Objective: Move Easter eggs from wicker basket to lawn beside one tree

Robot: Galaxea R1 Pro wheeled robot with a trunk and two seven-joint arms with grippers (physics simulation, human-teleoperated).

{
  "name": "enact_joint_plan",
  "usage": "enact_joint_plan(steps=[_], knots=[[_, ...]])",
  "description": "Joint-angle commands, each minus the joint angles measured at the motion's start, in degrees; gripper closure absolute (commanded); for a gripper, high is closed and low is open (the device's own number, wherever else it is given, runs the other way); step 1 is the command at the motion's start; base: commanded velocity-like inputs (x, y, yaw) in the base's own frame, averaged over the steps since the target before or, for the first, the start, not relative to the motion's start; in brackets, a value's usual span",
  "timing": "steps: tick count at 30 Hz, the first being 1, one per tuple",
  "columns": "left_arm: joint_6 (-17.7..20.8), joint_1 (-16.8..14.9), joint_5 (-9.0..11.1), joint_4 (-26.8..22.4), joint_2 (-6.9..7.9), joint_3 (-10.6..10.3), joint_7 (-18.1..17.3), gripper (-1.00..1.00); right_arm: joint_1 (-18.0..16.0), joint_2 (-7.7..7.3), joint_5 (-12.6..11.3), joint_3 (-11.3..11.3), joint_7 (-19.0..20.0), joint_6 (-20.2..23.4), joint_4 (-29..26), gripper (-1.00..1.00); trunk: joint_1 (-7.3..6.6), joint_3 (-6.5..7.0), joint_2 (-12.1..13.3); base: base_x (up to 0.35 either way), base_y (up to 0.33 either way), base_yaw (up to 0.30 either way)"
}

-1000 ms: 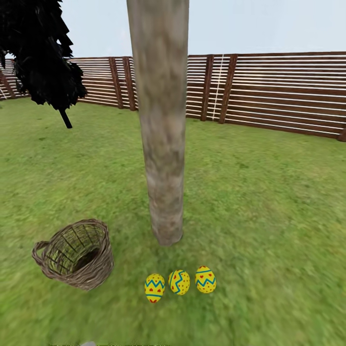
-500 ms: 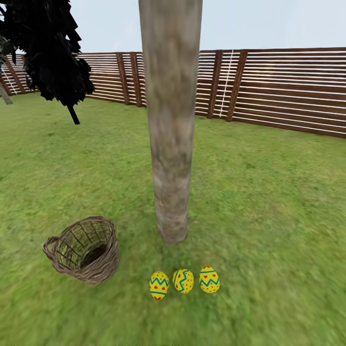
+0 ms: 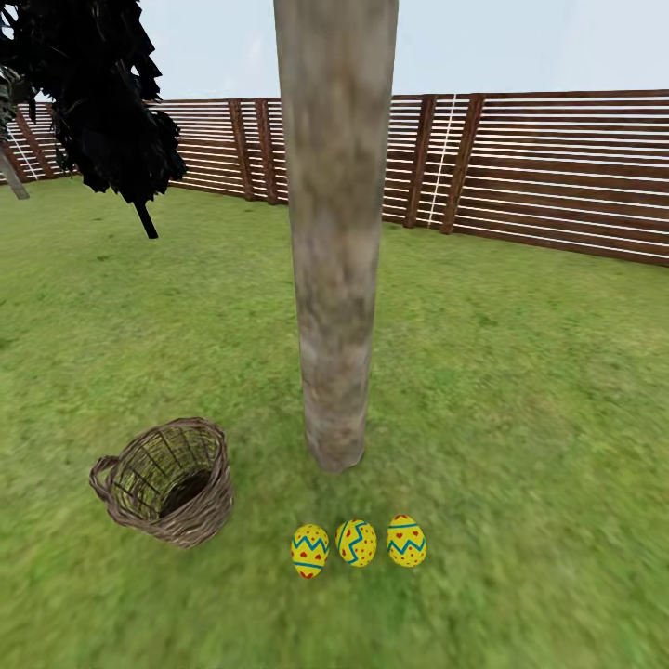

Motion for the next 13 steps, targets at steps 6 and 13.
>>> enact_joint_plan(steps=[6,13], knots=[[-0.1,-0.1,0.6,0.4,0.41,-0.4,-0.4,-1.00,0.1,-0.44,0.5,-0.5,-0.3,-0.6,0.1,-1.00,0.00,-0.04,0.0,0.000,0.000,0.000],[-0.1,-0.1,0.7,0.4,0.28,-0.4,-0.4,-1.00,1.0,-1.01,0.3,-0.5,-0.6,-0.6,0.2,-1.00,0.00,-0.04,0.0,0.000,0.000,0.000]])
